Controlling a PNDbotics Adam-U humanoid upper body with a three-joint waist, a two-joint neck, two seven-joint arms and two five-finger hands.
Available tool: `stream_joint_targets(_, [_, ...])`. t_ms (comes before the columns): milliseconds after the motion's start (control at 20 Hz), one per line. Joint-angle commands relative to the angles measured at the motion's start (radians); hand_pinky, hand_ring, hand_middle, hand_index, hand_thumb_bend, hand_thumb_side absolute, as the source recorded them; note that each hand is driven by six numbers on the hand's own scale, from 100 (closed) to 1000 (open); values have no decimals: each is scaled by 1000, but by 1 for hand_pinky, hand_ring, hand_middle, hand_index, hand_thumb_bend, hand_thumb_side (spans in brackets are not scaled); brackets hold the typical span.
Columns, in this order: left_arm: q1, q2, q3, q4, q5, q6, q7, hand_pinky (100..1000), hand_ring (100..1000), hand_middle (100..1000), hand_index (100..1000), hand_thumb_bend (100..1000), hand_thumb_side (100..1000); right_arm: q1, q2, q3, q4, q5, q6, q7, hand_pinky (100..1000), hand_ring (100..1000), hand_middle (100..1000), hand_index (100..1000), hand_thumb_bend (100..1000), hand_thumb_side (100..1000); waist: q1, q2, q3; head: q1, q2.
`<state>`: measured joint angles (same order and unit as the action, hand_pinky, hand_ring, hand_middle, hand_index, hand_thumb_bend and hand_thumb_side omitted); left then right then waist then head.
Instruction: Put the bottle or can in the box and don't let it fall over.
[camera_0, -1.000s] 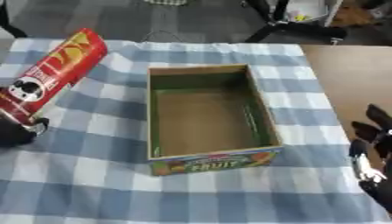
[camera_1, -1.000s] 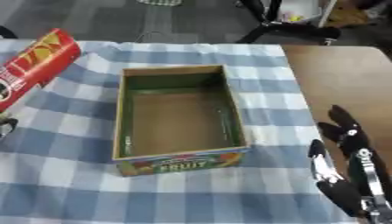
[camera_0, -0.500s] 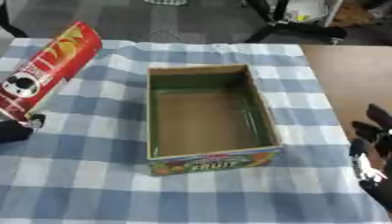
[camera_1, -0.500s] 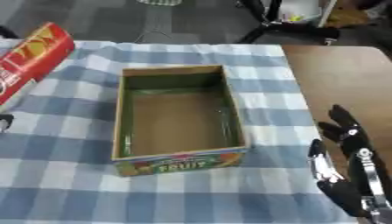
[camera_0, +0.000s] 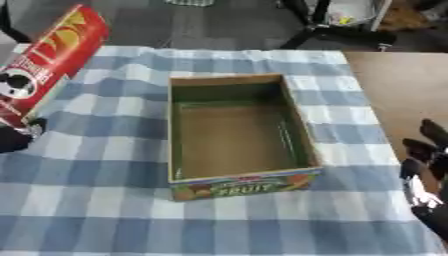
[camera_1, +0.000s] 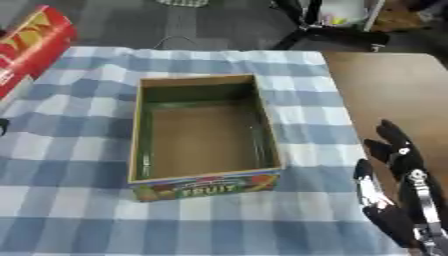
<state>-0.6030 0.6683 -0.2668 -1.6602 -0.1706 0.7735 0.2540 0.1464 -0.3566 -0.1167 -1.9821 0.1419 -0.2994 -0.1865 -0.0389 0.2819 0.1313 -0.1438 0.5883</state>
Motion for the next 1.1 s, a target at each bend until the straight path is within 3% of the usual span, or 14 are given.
stream_joint_targets(50, [-36, 29, 12, -29, -15, -6, -5, 485, 474, 516, 575, 100, 138, 1, -27, -11, -18, -8, -2, -6, 868, 859, 1000, 934, 100, 476, 6, -26, -1, -5, -8])
stream_joint_targets(100, [-45, 26, 9, -32, -20, -7, -11, 469, 462, 513, 571, 100, 202, 2, -28, -12, -18, -9, -3, -7, 868, 859, 1000, 934, 100, 487, 6, -27, -1, -6, -8])
stream_joint_targets(150, [-54, 24, 6, -36, -25, -8, -17, 465, 458, 512, 569, 100, 146, 3, -29, -12, -18, -10, -4, -8, 868, 859, 1000, 934, 100, 475, 6, -28, -2, -6, -8])
stream_joint_targets(550, [-164, -17, -46, -61, -82, -7, -113, 468, 458, 509, 567, 100, 141, 6, -36, -11, -18, -14, -4, -7, 868, 859, 1000, 934, 100, 476, 12, -36, -9, -5, -6])
stream_joint_targets(1100, [-297, -167, -165, -35, -202, -45, -281, 468, 448, 505, 575, 100, 100, -7, -48, -7, -18, -27, 6, 2, 869, 860, 1000, 935, 100, 485, 35, -38, -30, 12, -8])
